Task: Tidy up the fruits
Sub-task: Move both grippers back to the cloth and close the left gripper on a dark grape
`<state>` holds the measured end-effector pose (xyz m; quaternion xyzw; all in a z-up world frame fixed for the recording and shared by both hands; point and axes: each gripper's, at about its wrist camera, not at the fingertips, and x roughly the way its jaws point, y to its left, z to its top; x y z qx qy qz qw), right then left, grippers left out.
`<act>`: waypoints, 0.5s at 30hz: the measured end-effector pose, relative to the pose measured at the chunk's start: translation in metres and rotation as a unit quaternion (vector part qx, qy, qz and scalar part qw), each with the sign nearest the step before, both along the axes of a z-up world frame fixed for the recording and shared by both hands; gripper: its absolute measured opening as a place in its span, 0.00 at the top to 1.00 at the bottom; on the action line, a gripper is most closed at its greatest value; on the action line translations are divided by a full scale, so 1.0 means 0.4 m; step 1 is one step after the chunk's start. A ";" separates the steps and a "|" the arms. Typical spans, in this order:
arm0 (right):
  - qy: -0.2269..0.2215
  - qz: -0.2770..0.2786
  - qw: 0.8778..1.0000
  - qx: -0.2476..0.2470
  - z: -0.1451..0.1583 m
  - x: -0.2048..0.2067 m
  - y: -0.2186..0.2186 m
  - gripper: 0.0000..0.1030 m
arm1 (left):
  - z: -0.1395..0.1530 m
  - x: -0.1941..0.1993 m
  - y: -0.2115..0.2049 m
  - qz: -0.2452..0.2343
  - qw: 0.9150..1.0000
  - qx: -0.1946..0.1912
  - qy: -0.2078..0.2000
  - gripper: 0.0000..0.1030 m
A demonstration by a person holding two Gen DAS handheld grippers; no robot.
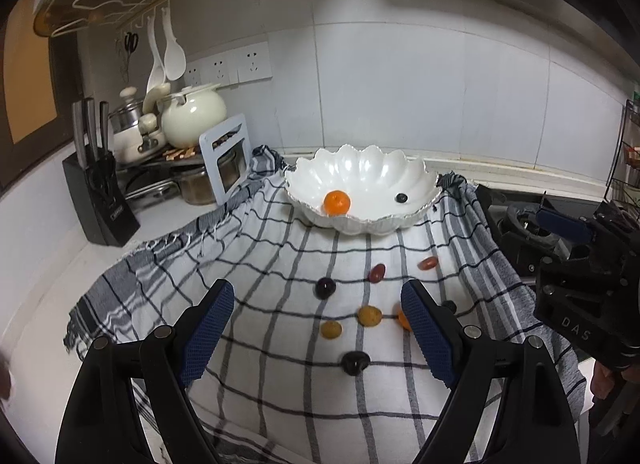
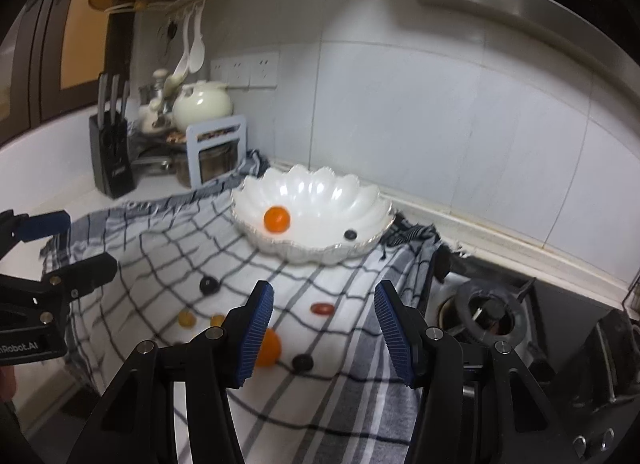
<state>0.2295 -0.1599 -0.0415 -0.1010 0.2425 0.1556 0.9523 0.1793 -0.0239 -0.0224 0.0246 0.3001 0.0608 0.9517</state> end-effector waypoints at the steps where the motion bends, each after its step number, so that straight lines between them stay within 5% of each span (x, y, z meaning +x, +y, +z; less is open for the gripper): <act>1: 0.002 0.002 1.000 -0.005 -0.010 0.000 0.000 0.47 | -0.006 -0.002 -0.002 0.002 1.000 0.000 0.001 0.16; 15: 0.050 0.022 0.998 -0.037 -0.132 0.022 0.009 0.48 | -0.143 0.008 -0.020 0.034 0.997 -0.019 0.060 0.15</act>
